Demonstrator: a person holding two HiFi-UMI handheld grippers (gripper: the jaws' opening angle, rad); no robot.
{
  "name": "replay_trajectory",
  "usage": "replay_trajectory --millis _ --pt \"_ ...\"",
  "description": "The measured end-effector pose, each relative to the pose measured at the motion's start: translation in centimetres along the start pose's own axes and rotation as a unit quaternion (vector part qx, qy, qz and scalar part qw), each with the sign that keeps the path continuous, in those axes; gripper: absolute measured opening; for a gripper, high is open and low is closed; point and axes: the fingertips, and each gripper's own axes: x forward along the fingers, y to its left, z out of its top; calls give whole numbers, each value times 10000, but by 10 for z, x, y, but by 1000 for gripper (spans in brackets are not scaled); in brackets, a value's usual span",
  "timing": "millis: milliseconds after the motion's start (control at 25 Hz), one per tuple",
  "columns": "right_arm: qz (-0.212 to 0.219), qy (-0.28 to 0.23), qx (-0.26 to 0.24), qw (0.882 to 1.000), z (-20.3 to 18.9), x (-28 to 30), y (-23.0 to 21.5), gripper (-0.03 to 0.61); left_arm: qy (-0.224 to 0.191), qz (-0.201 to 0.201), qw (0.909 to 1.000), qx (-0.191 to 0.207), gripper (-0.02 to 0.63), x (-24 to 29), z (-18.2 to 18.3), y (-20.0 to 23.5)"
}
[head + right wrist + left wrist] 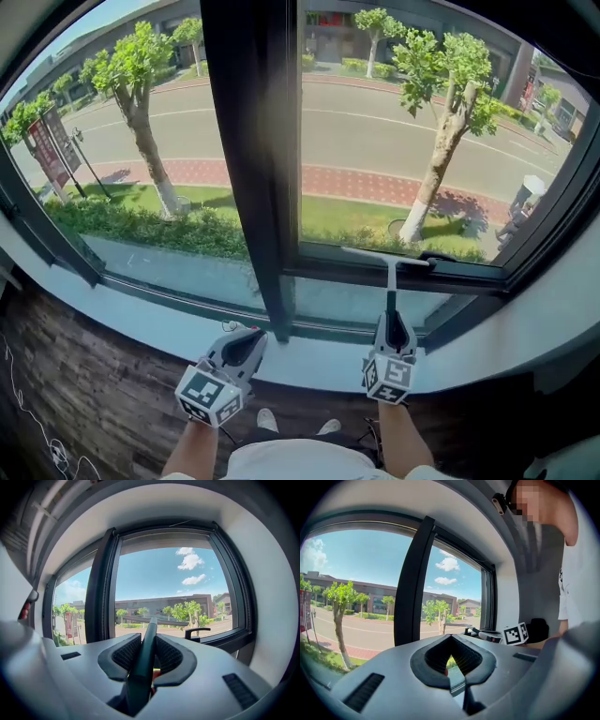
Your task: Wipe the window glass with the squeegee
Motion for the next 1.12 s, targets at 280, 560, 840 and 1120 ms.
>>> replay_trajectory --millis 280,560,840,1120 --pt "340 -640 -27 9974 67 -38 -24 100 -107 211 9997 21 18 8 15 -18" --pt "255 -1565 -2 9874 176 -38 4 100 -261 -54 9995 142 18 -9 17 2" --pt "108 -2801 -85 9599 338 1 81 100 -93 -575 9970 517 18 -56 20 66" --pt "-310 -2993 -1 9537 457 63 96 100 -85 -868 9947 545 17 -79 25 104"
